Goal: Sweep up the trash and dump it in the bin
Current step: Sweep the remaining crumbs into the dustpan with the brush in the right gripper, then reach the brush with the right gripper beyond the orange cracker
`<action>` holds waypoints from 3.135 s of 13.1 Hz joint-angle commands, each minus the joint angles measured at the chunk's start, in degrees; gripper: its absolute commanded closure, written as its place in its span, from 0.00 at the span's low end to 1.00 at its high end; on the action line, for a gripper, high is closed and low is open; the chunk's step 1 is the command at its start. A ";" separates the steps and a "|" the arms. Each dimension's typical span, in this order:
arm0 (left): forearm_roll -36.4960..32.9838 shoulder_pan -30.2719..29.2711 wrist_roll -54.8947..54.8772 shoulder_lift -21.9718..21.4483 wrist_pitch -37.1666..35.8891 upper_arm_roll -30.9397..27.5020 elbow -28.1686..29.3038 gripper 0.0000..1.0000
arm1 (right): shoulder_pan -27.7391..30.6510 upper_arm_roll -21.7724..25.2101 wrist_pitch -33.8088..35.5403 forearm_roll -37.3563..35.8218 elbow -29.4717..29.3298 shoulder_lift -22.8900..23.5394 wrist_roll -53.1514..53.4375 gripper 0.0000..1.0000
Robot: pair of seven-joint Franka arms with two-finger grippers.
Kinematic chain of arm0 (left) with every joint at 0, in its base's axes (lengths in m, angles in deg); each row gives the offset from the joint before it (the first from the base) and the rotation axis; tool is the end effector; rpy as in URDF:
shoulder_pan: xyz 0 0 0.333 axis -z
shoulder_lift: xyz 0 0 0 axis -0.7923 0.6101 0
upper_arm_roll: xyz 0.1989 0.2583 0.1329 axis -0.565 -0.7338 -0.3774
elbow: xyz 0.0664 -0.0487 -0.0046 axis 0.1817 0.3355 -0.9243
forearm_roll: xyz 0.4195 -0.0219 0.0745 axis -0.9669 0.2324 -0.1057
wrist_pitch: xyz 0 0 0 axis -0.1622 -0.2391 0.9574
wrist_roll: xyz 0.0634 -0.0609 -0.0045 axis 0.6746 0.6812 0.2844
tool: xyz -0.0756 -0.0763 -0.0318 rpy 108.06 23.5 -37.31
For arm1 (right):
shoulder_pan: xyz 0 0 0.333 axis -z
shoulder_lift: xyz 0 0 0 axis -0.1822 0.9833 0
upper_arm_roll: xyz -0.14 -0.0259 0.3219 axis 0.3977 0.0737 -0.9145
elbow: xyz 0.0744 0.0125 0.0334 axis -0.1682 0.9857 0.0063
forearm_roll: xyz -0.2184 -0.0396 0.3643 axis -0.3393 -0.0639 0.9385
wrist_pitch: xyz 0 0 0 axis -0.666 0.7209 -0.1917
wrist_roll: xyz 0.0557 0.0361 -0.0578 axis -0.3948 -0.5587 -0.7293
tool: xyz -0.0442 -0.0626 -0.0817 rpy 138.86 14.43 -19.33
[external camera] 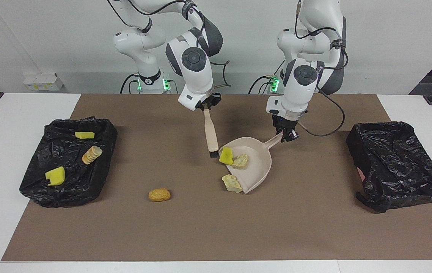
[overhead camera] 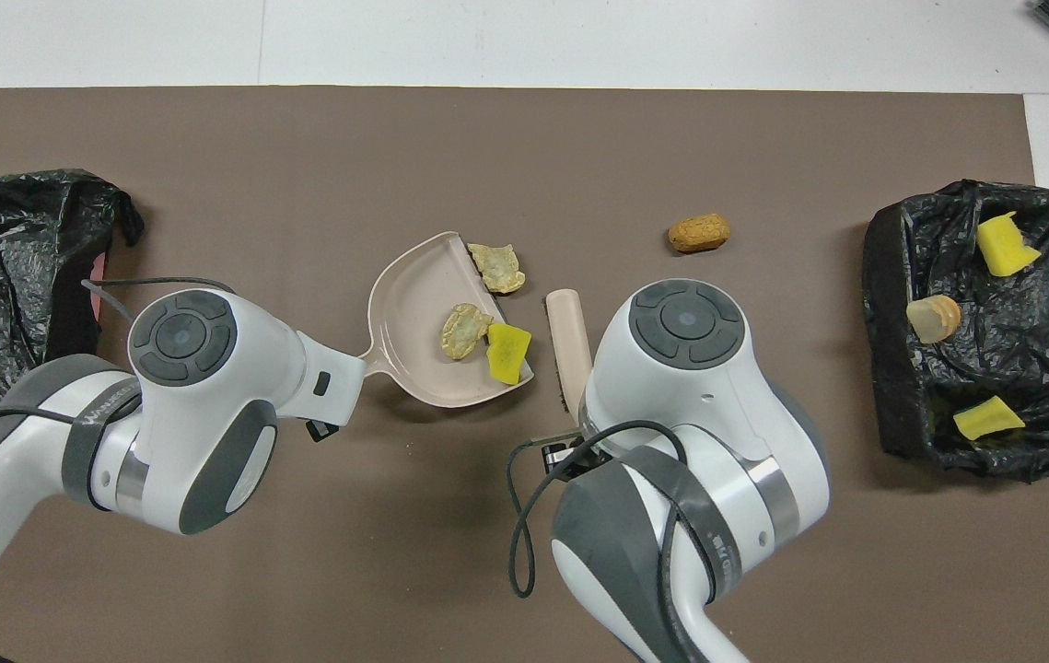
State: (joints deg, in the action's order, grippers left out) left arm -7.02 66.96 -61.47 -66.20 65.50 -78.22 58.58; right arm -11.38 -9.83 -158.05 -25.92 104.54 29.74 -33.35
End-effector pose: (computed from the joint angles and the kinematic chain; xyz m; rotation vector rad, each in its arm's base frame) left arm 0.5212 -0.2185 0.3913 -2.6671 1.6472 0.0496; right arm 0.5004 0.3132 0.4503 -3.0562 -0.2493 0.4732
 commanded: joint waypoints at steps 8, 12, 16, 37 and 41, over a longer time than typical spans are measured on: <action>1.24 0.04 7.41 1.10 2.23 -0.21 -0.01 1.00 | 0.62 -0.99 -0.20 -12.90 -19.33 22.24 -4.87 1.00; 1.24 -0.05 7.15 0.92 1.96 -0.22 0.34 1.00 | -3.95 -1.08 -3.16 -12.46 -19.18 21.72 -15.64 1.00; 1.24 -0.05 7.15 0.92 2.05 -0.22 0.34 1.00 | -7.56 -1.08 -2.31 -12.63 -17.68 19.62 -23.75 1.00; 5.19 5.23 -2.26 1.18 1.44 0.14 1.40 1.00 | 17.76 1.38 -5.55 -22.65 -14.51 19.25 -3.72 1.00; 6.52 6.27 1.17 1.27 1.26 -0.13 0.78 1.00 | 12.14 1.03 -6.44 -21.77 -14.60 21.02 -8.80 1.00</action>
State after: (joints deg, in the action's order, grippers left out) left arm -1.38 71.71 -61.56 -64.51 66.76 -77.47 59.39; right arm 2.49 -8.50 -163.88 -47.30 89.48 50.95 -39.33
